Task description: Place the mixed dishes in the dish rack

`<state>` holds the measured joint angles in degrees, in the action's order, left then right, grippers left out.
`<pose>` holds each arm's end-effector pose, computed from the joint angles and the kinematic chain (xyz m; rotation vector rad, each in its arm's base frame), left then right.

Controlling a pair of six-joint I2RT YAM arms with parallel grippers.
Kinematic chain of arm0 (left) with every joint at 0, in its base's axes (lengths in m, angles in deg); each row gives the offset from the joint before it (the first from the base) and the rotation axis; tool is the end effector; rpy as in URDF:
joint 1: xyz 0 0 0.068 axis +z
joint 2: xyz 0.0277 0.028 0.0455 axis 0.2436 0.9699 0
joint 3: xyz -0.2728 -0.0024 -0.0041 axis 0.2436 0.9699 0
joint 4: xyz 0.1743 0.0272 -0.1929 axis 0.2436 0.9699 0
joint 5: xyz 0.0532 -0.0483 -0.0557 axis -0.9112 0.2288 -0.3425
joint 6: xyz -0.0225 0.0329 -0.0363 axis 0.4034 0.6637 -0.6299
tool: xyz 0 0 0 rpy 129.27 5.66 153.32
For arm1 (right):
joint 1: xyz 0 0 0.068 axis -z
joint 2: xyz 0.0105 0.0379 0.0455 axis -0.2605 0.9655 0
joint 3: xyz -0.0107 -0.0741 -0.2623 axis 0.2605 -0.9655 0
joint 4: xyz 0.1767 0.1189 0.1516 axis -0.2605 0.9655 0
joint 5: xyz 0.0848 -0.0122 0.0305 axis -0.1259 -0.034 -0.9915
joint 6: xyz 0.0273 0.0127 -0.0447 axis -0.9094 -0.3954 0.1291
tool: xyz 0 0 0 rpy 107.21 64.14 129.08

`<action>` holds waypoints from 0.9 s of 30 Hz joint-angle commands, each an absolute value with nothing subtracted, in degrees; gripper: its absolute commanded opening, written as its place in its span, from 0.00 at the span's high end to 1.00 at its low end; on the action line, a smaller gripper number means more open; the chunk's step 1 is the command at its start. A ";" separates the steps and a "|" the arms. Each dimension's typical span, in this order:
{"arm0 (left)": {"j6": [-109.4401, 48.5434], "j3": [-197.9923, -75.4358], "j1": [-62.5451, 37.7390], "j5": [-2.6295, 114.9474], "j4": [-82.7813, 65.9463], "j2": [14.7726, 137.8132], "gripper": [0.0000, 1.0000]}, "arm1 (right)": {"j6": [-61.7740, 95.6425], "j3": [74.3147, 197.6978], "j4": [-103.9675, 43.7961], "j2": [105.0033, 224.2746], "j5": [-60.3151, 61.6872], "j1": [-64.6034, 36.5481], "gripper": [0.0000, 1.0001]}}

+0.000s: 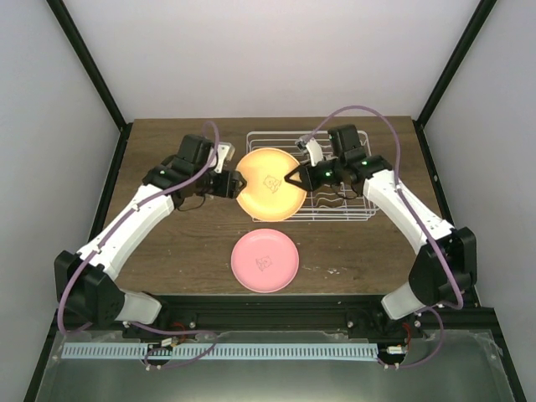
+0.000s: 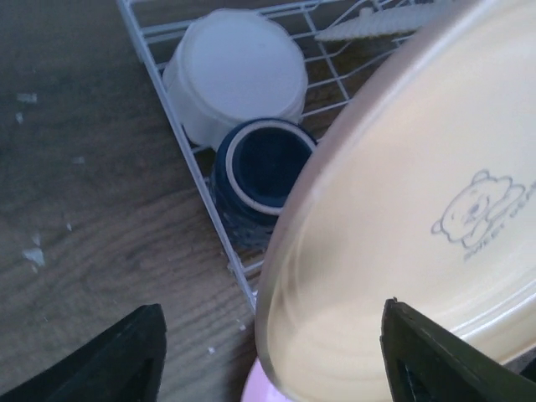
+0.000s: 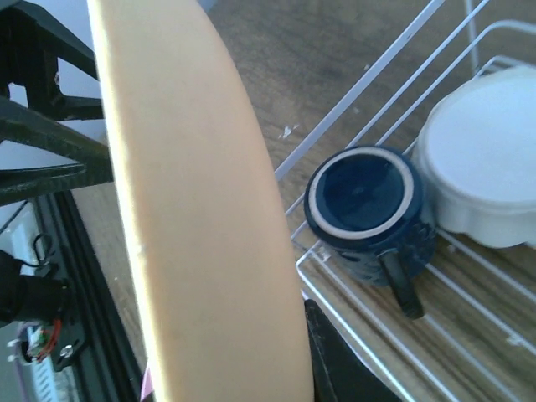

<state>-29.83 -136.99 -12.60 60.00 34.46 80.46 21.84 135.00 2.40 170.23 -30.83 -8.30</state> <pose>0.2609 -0.1395 0.3215 0.4354 2.4190 -0.5514 0.2926 0.1511 0.3126 -0.7711 2.2267 1.0201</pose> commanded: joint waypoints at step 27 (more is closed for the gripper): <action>-35.65 -143.64 6.78 73.33 29.40 83.78 0.00 | 86.67 129.70 2.99 148.15 28.22 -12.15 0.99</action>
